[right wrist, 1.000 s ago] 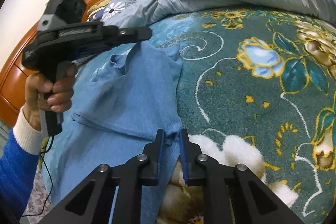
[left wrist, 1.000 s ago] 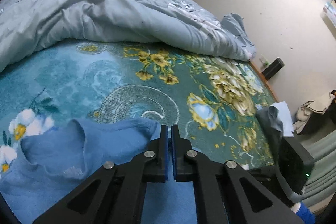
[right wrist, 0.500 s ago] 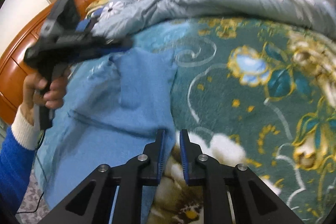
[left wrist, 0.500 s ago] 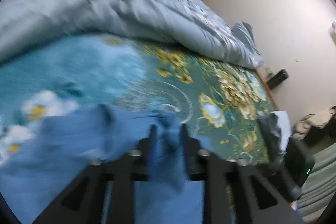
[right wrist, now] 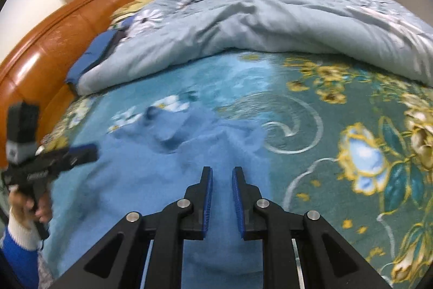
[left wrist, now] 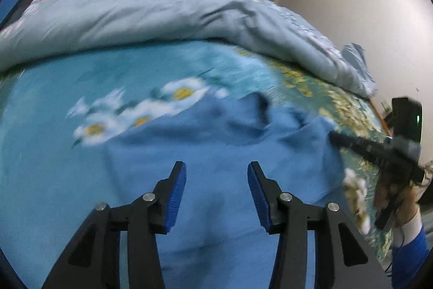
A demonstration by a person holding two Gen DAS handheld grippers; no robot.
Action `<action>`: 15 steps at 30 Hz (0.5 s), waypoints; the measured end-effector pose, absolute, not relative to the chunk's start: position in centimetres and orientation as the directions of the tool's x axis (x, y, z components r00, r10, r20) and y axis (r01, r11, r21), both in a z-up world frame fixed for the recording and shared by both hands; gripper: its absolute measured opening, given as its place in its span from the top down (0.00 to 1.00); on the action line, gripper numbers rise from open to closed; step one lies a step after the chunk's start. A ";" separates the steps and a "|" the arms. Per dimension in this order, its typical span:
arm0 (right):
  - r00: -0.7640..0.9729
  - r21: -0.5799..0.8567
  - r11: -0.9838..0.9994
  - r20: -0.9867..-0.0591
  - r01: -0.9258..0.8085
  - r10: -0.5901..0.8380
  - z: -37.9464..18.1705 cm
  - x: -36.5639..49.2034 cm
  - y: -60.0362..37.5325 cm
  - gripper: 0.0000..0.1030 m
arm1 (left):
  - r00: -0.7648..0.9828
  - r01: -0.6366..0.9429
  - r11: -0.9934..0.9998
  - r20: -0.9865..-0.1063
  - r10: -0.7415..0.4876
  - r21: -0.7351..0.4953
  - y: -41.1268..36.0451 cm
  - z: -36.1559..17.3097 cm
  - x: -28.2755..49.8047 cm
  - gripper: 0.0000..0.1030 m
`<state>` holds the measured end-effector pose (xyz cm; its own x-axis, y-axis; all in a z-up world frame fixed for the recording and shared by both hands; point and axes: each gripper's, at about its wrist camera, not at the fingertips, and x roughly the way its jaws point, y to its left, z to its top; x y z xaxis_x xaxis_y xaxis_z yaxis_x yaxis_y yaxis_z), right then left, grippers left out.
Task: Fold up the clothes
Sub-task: 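Open both grippers and release the folded sweater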
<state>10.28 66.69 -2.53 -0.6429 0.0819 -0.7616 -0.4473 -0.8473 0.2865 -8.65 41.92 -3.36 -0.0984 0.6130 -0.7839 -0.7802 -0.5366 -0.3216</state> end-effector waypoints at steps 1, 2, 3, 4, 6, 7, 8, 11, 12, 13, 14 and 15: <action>-0.634 0.287 -0.840 -0.768 -0.460 0.084 -2.9 10.3 67.1 0.84 | -0.105 -0.768 -0.555 -0.792 0.601 -0.319 41.3 -4.1 -9.0 0.53; -0.623 0.291 -0.833 -0.778 -0.471 0.080 -3.5 10.3 67.5 0.85 | -0.112 -0.754 -0.575 -0.801 0.588 -0.317 40.7 -4.9 -9.5 0.53; -0.611 0.294 -0.825 -0.788 -0.482 0.076 -4.0 10.3 67.8 0.85 | -0.114 -0.741 -0.591 -0.807 0.579 -0.320 40.3 -5.5 -9.9 0.53; -0.600 0.298 -0.818 -0.797 -0.493 0.071 -4.6 10.3 68.2 0.84 | -0.113 -0.727 -0.605 -0.812 0.572 -0.325 40.0 -6.1 -10.2 0.53; -0.599 0.310 -0.807 -0.798 -0.503 0.067 -5.0 10.5 68.4 0.84 | -0.102 -0.714 -0.609 -0.809 0.579 -0.346 39.6 -6.7 -10.5 0.53; -0.603 0.317 -0.803 -0.795 -0.505 0.066 -5.1 10.6 68.5 0.84 | -0.101 -0.713 -0.606 -0.805 0.585 -0.352 39.5 -6.8 -10.5 0.53; -0.605 0.321 -0.800 -0.794 -0.507 0.065 -5.2 10.7 68.5 0.84 | -0.101 -0.714 -0.605 -0.804 0.586 -0.352 39.5 -6.8 -10.5 0.53; -0.601 0.327 -0.790 -0.797 -0.518 0.064 -5.1 10.6 68.6 0.84 | -0.104 -0.713 -0.610 -0.808 0.580 -0.346 39.7 -6.9 -10.5 0.53; -0.600 0.330 -0.785 -0.798 -0.524 0.065 -4.9 10.6 68.5 0.84 | -0.106 -0.710 -0.614 -0.809 0.578 -0.345 39.7 -6.8 -10.4 0.53; -0.599 0.333 -0.780 -0.798 -0.529 0.065 -4.8 10.7 68.4 0.85 | -0.109 -0.706 -0.619 -0.811 0.575 -0.344 39.6 -6.7 -10.4 0.53; -0.602 0.336 -0.778 -0.796 -0.531 0.067 -4.4 10.9 68.2 0.84 | -0.110 -0.704 -0.619 -0.808 0.578 -0.347 39.4 -6.3 -10.2 0.53; -0.609 0.338 -0.779 -0.790 -0.528 0.069 -3.9 11.3 67.9 0.84 | -0.110 -0.704 -0.617 -0.804 0.584 -0.352 39.1 -5.8 -9.9 0.53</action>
<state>11.32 67.91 -3.86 -0.6086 0.0691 -0.7905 -0.5279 -0.7791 0.3383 -9.85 39.13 -5.82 -0.1101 0.5841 -0.8042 -0.7036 -0.6173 -0.3520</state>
